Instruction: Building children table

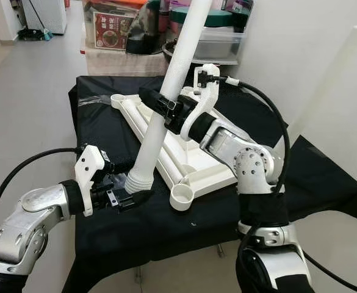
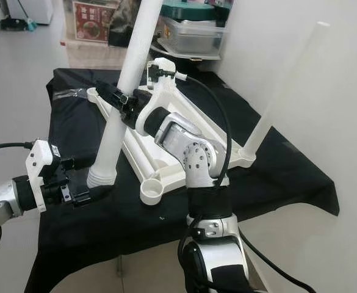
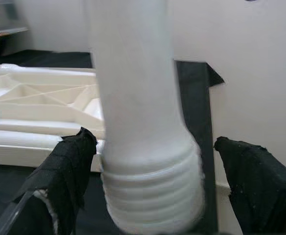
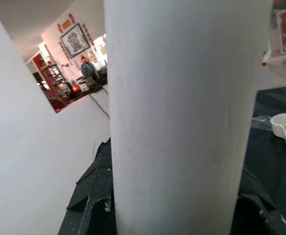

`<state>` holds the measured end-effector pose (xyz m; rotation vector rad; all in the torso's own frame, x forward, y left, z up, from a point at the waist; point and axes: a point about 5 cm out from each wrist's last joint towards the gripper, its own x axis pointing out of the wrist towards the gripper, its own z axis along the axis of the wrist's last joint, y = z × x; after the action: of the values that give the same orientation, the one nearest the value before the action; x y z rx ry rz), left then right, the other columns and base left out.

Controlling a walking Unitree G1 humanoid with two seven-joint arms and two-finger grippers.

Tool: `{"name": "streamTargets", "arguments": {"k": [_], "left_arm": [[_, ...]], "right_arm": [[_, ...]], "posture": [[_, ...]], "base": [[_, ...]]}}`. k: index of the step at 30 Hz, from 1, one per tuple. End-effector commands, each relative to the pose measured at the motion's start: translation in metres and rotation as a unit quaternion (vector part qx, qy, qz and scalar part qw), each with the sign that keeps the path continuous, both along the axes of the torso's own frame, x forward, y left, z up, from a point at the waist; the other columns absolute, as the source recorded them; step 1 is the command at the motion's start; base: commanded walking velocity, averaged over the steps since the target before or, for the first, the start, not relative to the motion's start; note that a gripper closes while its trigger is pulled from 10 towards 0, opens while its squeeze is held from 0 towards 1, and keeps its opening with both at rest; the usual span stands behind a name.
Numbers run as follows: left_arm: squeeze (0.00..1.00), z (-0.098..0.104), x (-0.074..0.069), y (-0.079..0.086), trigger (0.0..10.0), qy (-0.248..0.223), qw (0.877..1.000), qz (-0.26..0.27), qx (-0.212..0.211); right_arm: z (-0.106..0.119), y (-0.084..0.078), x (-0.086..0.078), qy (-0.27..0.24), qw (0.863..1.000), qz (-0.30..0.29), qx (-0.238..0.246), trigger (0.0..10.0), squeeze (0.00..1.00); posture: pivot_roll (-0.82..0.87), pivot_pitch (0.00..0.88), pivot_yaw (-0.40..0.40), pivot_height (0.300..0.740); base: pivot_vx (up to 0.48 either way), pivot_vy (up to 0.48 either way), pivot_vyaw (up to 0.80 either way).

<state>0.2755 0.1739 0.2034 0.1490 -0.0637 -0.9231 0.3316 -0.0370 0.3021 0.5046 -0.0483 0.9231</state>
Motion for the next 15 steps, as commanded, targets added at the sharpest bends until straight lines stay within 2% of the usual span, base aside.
{"name": "streamTargets", "arguments": {"k": [1, 15], "left_arm": [[0.0, -0.003, 0.003, -0.005, 10.0, 0.002, 1.0, 0.001, -0.006], [0.0, -0.02, 0.004, -0.018, 10.0, 0.037, 0.999, -0.005, -0.019]], "right_arm": [[0.002, 0.001, -0.004, -0.007, 1.0, 0.005, 0.009, 0.0, 0.0], [0.011, 0.007, -0.01, -0.025, 0.999, 0.004, 0.025, 0.0, 0.0]], "posture": [[0.14, 0.0, -0.132, 0.74], [0.13, 0.0, -0.128, 0.74]], "base": [[0.0, 0.0, 0.0], [0.0, 0.0, 0.0]]}}
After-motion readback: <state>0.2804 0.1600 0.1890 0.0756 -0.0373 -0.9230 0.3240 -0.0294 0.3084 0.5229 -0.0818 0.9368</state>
